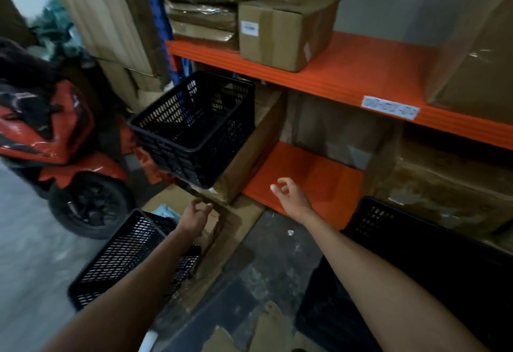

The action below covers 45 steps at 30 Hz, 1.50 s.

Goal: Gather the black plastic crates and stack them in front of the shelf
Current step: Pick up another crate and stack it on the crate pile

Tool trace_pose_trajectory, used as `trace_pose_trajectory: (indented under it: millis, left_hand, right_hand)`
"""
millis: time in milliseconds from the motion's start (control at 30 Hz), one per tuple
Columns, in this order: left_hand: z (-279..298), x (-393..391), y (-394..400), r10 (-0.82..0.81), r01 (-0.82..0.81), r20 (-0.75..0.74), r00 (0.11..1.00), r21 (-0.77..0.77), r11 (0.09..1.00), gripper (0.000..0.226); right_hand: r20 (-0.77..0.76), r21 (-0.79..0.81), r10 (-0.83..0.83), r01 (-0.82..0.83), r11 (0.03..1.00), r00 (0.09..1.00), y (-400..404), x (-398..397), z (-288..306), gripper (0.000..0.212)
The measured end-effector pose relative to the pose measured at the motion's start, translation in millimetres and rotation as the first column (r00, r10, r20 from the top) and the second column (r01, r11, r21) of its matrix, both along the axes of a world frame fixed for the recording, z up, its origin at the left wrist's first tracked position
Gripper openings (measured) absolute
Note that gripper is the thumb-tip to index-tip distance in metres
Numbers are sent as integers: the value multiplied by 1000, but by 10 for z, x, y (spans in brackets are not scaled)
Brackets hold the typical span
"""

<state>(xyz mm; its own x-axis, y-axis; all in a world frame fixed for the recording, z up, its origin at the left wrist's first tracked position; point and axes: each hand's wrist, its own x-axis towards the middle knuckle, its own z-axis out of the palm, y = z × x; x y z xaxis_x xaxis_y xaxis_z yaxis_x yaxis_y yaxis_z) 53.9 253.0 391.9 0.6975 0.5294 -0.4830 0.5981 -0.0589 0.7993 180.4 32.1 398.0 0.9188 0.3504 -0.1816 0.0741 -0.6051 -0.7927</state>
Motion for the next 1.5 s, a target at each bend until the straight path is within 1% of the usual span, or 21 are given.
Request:
trace_pose_trajectory:
  millis: [167,333,467,533,567,633,700,767,800,833,900,933,1000,1067,1100,1133,1200,1267,1333,1433,1500]
  left_hand:
    - [68,192,665,90,-84,58,994,-86,993,45]
    - [116,689,1228,138,-129,53,989,-149,980,34]
    - [72,1308,1652,206,-192,56,977,-195,962,58]
    - [32,1636,1818,247,-233,40,968,-222,947,58]
    - [27,1776,1880,266,-255,21,964,-227,940,53]
    - [-42,2074,2071,353,-355,-55,934,-235,905,46]
    - [-96,2292,2200,447,-451,-84,891,-277,848,45]
    - [-92,2500,2327,560,-555,-87,824,-320,767,46]
    - [-121,2591,2390,608,-602,-86,789,-306,737,48]
    - [-130,2648,2418,643,-639,-74,762,-249,728,53]
    - [-220,2722,2462,683,-684,-41,729,-61,727,62]
    - [-257,2714,2443,680,-680,-35,733,7,733,61]
    - [-316,2669,2402,667,-665,-23,745,61,745,57]
    - [-351,2635,2433,657,-655,-20,753,71,753,58]
    - [-347,2633,2467,657,-655,-31,753,59,753,60]
    - [-326,2636,2499,657,-656,-33,753,50,753,61]
    - [-290,2634,2582,687,-687,-60,724,25,726,58]
    - [-207,2541,2692,703,-704,-74,707,23,710,48]
    - [-153,2435,2839,697,-696,-58,715,35,717,42]
    - [-28,2162,3080,652,-648,-25,758,94,756,44]
    - [57,1890,3222,599,-594,2,801,120,795,46]
  right_hand:
    - [-14,72,42,-41,997,999,686,350,139,47]
    - [-62,108,27,-20,994,998,1272,1145,235,46]
    - [-125,113,41,-27,993,991,1816,1958,129,46]
    - [-167,114,34,-15,993,985,2082,2365,79,49]
    - [-192,116,29,-6,993,981,2192,2548,56,52]
    - [-255,102,7,20,995,967,2480,2982,22,66]
    - [-278,145,-16,59,988,960,2705,3370,39,83]
    - [-289,169,-87,140,976,953,2932,3789,80,90]
    - [-291,157,-125,176,972,948,3045,3983,81,92]
    - [-297,147,-162,213,966,941,3131,4129,98,92]
    - [-299,161,-239,296,942,924,3300,4400,53,95]
    - [-291,171,-277,335,927,916,3348,4479,29,95]
    - [-272,157,-358,409,899,893,3441,4564,11,86]
    - [-247,139,-410,451,882,878,3508,4637,4,74]
    - [-244,139,-426,466,874,871,3506,4661,3,71]
    - [-249,127,-436,476,870,865,3499,4688,-10,72]
    - [-271,125,-437,481,868,858,3472,4660,31,74]
    - [-274,155,-454,505,849,848,3414,4526,87,74]
    - [-267,175,-481,533,828,835,3308,4390,72,73]
    - [-273,166,-492,545,822,826,3079,4014,65,73]
    - [-296,184,-518,581,793,802,2897,3584,135,72]
